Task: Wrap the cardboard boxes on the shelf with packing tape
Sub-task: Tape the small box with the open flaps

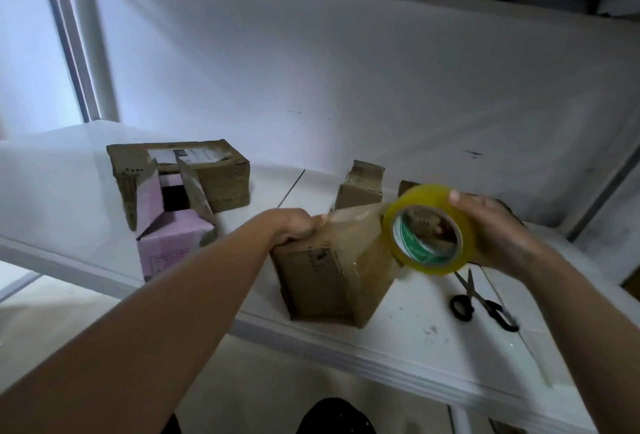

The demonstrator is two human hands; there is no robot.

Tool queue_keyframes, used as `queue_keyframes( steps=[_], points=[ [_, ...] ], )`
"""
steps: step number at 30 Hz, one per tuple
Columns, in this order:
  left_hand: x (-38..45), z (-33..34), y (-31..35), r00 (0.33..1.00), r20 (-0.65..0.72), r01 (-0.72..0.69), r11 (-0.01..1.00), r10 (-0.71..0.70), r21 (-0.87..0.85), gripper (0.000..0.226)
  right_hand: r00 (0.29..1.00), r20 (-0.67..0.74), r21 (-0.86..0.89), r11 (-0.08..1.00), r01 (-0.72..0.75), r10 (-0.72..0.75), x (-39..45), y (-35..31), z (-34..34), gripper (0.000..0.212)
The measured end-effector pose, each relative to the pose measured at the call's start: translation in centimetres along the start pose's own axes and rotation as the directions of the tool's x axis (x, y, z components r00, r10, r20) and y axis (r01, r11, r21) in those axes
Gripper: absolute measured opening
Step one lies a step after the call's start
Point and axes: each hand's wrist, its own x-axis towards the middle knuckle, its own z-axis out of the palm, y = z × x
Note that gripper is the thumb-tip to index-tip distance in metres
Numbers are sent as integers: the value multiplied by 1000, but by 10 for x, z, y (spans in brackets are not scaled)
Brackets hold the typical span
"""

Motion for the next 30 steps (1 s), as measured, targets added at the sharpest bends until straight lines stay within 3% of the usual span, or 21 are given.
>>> queue_keyframes(
  steps=[3,6,9,12,14,18,21,23,25,30],
  points=[
    [-6,5,-19,998,53,27,994,-22,-104,22,991,98,-4,996,88,-87,11,-26,18,32],
    [-12,8,-27,998,1,62,958,-64,-280,32,992,75,38,994,102,-105,25,-36,40,35],
    [-15,8,-29,997,-22,77,997,-78,-27,45,995,-18,101,990,96,-95,38,-34,62,49],
    [0,10,-39,997,-6,73,984,-73,162,31,991,-68,84,989,122,-116,50,-33,83,52],
    [3,7,-41,997,-36,67,995,-64,73,26,990,-60,10,992,127,-126,56,-37,89,54],
    [5,-20,-25,989,-135,53,998,-55,-22,38,993,-49,-122,987,104,-110,65,-41,95,64],
    [-1,-40,-9,999,-28,-50,974,45,-222,57,988,-75,-139,983,123,-135,70,-42,107,61],
    [-6,-41,0,999,15,-39,954,45,-297,51,986,-95,-85,988,126,-134,70,-41,109,60],
    [-7,-32,6,995,-49,-95,963,85,-254,44,987,-112,7,993,116,-115,68,-36,107,62],
    [-5,-18,5,974,-147,-153,977,175,147,36,987,-135,98,990,100,-86,62,-28,108,68]
  ],
)
